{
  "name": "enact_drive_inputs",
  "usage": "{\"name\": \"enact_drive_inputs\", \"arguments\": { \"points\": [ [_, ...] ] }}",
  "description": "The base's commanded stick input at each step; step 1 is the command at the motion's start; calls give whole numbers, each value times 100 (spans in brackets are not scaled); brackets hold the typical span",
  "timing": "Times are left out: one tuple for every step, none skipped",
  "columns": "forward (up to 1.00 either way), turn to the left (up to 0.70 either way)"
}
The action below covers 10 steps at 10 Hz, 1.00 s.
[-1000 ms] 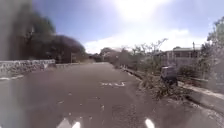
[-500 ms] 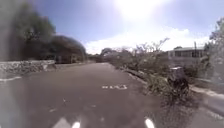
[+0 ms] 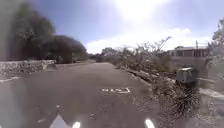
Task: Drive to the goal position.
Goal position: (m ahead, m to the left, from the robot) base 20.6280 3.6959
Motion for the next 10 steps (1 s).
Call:
{"name": "enact_drive_inputs", "arguments": {
  "points": [
    [50, 0],
    [50, 0],
    [50, 0],
    [50, 0],
    [50, 0],
    [50, 0],
    [50, 0],
    [50, 0],
    [50, 0],
    [50, 0]
  ]
}}
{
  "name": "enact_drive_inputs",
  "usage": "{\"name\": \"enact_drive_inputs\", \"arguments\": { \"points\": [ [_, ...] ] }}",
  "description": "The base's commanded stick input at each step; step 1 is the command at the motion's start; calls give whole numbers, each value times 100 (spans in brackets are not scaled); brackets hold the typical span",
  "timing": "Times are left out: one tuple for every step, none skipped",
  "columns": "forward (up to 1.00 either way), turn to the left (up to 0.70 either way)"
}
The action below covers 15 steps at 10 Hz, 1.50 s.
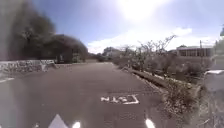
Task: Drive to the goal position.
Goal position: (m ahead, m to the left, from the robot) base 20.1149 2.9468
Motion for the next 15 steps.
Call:
{"name": "enact_drive_inputs", "arguments": {
  "points": [
    [50, 0],
    [50, 0],
    [50, 0],
    [50, 0],
    [50, -5],
    [50, -25],
    [50, -45],
    [50, -35],
    [50, -15],
    [50, 0],
    [50, 0],
    [50, 0],
    [50, 0],
    [50, 0],
    [50, 0]
  ]
}}
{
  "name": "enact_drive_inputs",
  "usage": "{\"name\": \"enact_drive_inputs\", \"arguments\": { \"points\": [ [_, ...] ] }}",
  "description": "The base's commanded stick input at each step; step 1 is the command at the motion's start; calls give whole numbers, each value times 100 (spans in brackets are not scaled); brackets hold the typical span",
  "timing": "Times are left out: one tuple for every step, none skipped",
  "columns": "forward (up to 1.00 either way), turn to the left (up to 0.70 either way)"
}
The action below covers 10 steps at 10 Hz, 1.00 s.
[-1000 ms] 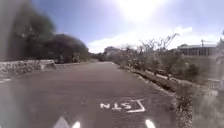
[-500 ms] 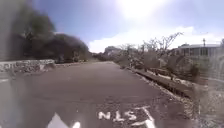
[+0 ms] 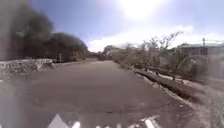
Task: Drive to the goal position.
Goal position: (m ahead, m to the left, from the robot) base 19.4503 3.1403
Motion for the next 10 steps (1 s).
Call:
{"name": "enact_drive_inputs", "arguments": {
  "points": [
    [50, 0],
    [50, 0],
    [50, 0],
    [50, 0],
    [50, 0],
    [50, 0],
    [50, 0],
    [50, 0],
    [50, 0],
    [50, 0]
  ]
}}
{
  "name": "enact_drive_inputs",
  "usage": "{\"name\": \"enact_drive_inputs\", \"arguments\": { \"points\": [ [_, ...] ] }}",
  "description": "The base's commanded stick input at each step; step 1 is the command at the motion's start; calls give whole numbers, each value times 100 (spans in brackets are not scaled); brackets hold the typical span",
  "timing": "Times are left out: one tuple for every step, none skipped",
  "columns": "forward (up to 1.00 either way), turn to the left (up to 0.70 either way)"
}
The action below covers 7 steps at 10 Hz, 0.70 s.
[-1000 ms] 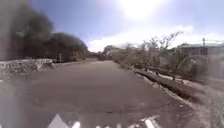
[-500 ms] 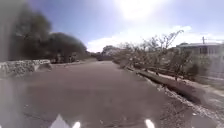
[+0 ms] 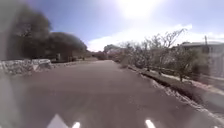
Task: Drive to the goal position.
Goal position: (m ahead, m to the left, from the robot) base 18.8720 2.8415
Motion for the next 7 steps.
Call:
{"name": "enact_drive_inputs", "arguments": {
  "points": [
    [50, 0],
    [50, 0],
    [50, 0],
    [50, 0],
    [50, 0],
    [50, 0],
    [50, 0]
  ]
}}
